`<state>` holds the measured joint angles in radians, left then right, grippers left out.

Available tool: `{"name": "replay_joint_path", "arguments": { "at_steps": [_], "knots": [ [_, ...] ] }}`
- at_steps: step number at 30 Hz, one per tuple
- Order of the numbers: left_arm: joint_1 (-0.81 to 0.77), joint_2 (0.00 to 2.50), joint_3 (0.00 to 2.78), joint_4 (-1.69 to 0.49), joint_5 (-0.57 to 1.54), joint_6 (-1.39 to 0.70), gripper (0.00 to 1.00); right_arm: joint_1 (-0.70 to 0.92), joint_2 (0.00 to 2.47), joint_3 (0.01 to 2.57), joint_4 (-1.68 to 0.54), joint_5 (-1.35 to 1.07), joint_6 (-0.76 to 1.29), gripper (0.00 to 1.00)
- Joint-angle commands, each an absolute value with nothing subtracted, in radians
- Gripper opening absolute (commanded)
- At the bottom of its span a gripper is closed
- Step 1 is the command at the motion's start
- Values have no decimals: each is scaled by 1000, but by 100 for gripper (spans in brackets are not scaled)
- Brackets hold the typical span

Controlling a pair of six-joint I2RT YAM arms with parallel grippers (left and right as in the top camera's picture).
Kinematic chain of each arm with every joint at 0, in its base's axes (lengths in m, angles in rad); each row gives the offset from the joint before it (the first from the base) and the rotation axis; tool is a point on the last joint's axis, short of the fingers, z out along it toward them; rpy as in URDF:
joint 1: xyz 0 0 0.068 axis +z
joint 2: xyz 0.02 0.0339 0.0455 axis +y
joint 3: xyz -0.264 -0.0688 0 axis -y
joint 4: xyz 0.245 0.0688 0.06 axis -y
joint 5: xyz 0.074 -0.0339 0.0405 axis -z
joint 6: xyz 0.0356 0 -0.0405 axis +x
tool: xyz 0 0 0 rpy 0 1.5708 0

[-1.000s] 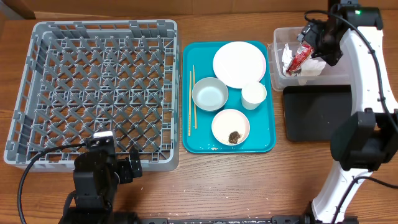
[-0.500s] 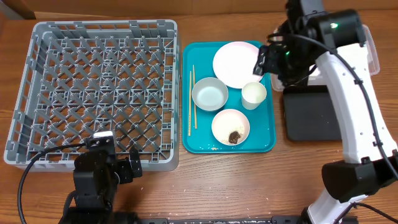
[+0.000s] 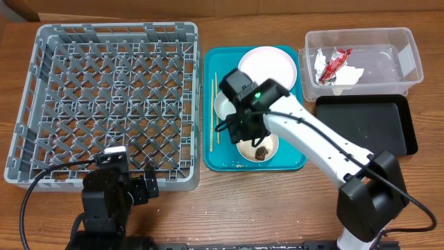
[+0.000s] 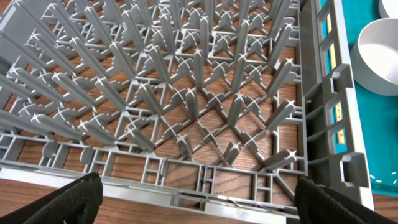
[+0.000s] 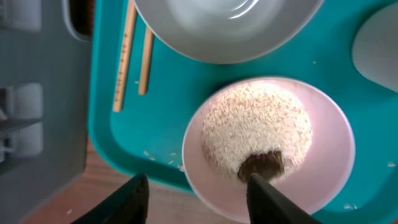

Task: Sort waste into correct bins and load items into the dishwasher
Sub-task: 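Grasp the rim of the pink bowl with rice using the right gripper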

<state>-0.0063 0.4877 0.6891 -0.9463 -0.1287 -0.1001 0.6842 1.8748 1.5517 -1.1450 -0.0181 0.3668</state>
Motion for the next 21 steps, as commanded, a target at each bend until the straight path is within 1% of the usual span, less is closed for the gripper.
{"name": "replay_joint_path", "arguments": {
  "at_steps": [1,5,11,18,21],
  "knots": [
    [0,486,704,-943,-138,-85,100,708,1864,1449,-1068,34,358,48],
    [0,486,704,-943,-138,-85,100,708,1864,1334,-955,32,339,38],
    [0,486,704,-943,-138,-85,100,711,1864,1297,-904,-17,278,37],
    [0,486,704,-943,-138,-85,100,727,1864,1298,-903,23,258,37],
    [0,486,704,-943,-138,-85,100,722,1864,1406,-975,25,266,43]
  ]
}}
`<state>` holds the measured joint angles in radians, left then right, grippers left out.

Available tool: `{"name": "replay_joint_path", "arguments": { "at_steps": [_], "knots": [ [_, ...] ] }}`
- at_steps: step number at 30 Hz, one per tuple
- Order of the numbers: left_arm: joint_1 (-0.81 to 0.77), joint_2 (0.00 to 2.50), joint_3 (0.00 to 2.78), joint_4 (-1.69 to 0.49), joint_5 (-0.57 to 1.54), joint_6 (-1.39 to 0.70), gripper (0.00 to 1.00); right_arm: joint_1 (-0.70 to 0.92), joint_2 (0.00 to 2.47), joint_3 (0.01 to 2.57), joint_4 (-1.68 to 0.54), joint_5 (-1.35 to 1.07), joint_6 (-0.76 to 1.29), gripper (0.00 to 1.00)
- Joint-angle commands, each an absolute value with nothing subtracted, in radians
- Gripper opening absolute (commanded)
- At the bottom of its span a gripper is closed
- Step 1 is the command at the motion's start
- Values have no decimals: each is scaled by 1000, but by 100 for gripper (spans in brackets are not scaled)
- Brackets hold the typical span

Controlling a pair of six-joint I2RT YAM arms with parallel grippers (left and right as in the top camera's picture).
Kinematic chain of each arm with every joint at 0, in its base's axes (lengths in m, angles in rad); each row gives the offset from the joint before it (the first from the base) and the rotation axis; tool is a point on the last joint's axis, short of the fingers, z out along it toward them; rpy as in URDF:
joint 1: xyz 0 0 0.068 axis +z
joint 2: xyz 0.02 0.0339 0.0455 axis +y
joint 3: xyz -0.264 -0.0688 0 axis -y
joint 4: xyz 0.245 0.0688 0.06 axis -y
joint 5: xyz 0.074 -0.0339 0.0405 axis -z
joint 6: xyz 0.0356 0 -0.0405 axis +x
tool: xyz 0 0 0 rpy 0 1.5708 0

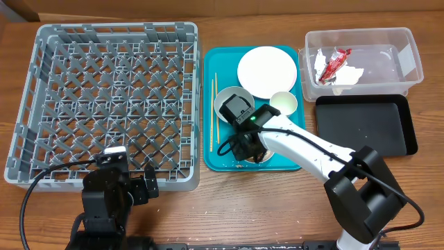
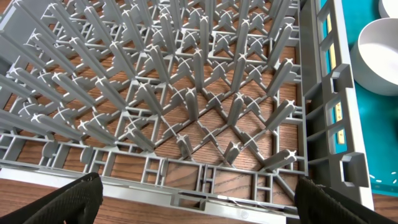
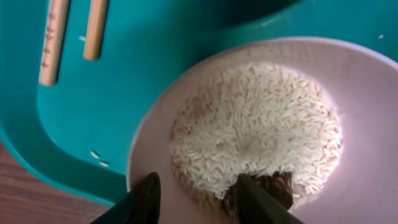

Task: Sort waste into correct bins and load items into the dishwasher
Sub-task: 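Grasp the rim of the pink bowl with rice using the right gripper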

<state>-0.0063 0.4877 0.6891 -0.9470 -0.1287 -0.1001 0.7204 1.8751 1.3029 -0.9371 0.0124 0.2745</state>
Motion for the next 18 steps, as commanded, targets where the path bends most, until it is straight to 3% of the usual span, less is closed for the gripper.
{"name": "replay_joint_path", "arguments": {
  "at_steps": [1,10,18],
  "knots": [
    [0,486,704,-943,-138,-86,100,722,1864,1430,-988,25,276,43],
    [0,486,704,-943,-138,-85,100,747,1902,1425,-968,-12,410,42],
    [0,486,704,-943,-138,-85,100,747,1978,1392,-931,-20,451,29]
  ]
}}
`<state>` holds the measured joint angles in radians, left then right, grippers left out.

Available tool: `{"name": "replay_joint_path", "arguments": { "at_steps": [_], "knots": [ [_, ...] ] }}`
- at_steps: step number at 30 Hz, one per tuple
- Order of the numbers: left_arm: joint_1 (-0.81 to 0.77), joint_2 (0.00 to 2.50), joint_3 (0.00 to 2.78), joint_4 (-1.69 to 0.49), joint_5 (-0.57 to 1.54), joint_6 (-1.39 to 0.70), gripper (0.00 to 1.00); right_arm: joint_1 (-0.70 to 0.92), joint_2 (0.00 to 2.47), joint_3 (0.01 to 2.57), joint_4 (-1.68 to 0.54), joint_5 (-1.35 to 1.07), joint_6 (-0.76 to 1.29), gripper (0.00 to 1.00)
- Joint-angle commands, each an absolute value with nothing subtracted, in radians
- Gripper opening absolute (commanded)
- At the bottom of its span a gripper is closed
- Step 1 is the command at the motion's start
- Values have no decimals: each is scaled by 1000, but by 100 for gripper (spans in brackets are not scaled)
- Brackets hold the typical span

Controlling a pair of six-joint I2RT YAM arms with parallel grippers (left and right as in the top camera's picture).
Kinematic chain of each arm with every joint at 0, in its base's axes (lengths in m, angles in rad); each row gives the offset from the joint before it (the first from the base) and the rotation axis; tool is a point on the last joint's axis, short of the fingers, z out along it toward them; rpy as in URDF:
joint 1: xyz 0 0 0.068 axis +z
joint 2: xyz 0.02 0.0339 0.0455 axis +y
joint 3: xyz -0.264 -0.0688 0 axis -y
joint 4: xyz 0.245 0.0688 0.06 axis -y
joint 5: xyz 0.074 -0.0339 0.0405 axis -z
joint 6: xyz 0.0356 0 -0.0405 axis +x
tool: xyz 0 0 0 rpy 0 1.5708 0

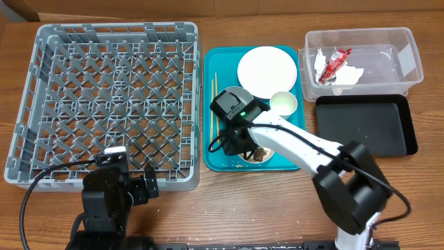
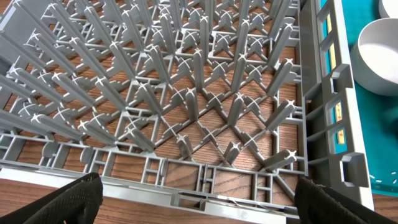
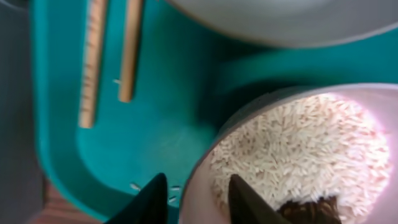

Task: Sort waste into correct bins and load items into the dishwasher
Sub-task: 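Grasp the rim of the pink bowl with rice using the right gripper, then tip the pink bowl over the black tray to dump the rice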

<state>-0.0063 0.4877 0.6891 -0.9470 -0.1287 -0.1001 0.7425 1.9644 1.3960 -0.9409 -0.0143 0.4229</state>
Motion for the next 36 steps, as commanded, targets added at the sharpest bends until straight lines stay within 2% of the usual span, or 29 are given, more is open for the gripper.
{"name": "replay_joint_path", "arguments": {
  "at_steps": [1,2,5,6,12,17,21,26,30,36],
  "knots": [
    [0,486,704,-943,-138,-85,100,747,1985,1392,-931,-20,458,26],
    [0,486,704,-943,-138,-85,100,747,1990,1392,-931,-20,467,24],
    [0,486,704,-943,-138,-85,100,747,1993,1393,-934,-20,474,6],
    [0,486,704,-943,-138,-86,100,747,1991,1393,-937,-20,482,4],
    [0,486,704,-943,-138,-85,100,736,1916,1423,-1024,-55,505,4],
    [0,486,704,-943,-138,-85,100,678,1740,1522,-1195,-75,471,4],
    [0,486,704,-943,-138,-86,100,471,1574,1533,-1259,-190,343,4],
    [0,486,704,-943,-138,-85,100,211,1550,1522,-1261,-381,140,4],
    [0,486,704,-943,-138,-85,100,-43,1552,1423,-1187,-646,-32,4],
    [0,486,704,-943,-138,-86,100,-267,1567,1257,-1022,-911,-127,4]
  ]
}}
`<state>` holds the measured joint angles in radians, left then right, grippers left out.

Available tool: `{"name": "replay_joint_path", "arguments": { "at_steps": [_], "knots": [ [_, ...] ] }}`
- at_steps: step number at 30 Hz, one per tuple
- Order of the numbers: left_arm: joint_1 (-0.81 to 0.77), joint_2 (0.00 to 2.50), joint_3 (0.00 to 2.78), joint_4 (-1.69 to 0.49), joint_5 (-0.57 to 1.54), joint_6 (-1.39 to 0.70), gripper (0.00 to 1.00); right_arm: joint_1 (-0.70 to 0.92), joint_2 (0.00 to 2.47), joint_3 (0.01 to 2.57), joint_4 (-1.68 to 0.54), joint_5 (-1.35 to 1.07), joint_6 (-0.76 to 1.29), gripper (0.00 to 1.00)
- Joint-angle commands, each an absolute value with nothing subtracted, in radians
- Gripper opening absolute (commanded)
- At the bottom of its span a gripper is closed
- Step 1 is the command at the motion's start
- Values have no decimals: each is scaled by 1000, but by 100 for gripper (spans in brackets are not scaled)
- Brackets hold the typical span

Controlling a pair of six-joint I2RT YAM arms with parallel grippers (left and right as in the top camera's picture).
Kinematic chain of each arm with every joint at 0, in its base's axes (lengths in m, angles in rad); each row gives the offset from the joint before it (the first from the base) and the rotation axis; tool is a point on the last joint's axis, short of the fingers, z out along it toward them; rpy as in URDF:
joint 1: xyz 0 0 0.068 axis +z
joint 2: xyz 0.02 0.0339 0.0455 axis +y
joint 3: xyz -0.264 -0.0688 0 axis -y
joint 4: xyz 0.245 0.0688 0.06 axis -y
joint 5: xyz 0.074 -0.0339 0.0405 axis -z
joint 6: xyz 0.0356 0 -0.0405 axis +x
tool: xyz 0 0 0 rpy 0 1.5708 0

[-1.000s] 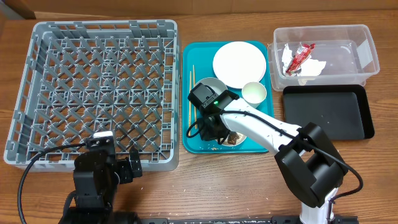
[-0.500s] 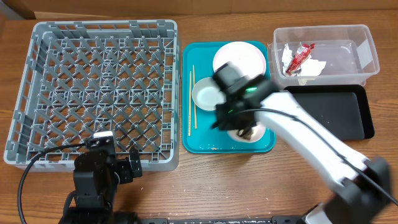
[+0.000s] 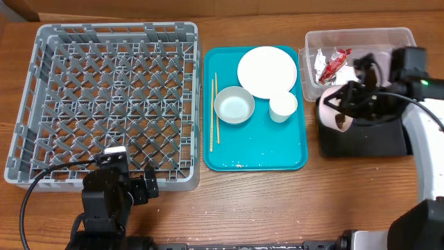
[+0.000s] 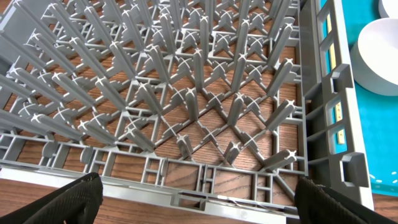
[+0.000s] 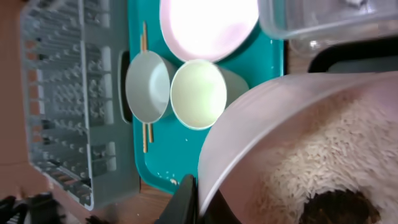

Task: Sort waste into correct bins and load items into the dishwasher
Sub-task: 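Tip the pink bowl over the black tray to dump the rice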

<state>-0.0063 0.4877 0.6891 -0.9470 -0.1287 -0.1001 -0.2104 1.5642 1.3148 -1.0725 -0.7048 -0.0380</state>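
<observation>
My right gripper is shut on the rim of a pink bowl of rice with a brown lump, and holds it tilted over the left end of the black tray. In the right wrist view the bowl fills the lower right, with one finger against its rim. On the teal tray lie a white plate, a grey bowl, a small cup and chopsticks. My left gripper stands open at the front edge of the grey dish rack.
A clear bin holding a red wrapper and crumpled paper stands behind the black tray. A few rice grains lie on the teal tray's front. Bare wooden table runs along the front edge.
The right gripper was at the rice bowl's left rim on the teal tray. Now it holds the bowl, tilted, over the black tray on the right. The left arm has not moved.
The right gripper hung open above the rice bowl at the front of the teal tray. Then it was lower over the bowl, then with its fingers at the bowl's left rim. Now the bowl is off the teal tray and held over the black tray.
</observation>
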Motion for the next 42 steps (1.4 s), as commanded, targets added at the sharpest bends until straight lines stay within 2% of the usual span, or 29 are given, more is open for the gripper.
{"name": "replay_joint_path", "arguments": {
  "at_steps": [1,9,18,25,29,36,42],
  "knots": [
    [0,486,704,-943,-138,-85,100,-289,1571,1230,-989,-947,-132,4],
    [0,486,704,-943,-138,-85,100,-377,1654,1076,-791,-1128,-131,4],
    [0,486,704,-943,-138,-85,100,-475,1794,1060,-692,-1357,-112,4],
    [0,486,704,-943,-138,-85,100,-582,1797,1060,-691,-1444,55,4],
    [0,486,704,-943,-138,-85,100,-618,1797,1060,-657,-1525,243,4],
    [0,486,704,-943,-138,-85,100,-624,1797,1060,-646,-1569,345,4],
    [0,486,704,-943,-138,-85,100,-625,1797,1060,-537,-1565,471,4]
  ]
}}
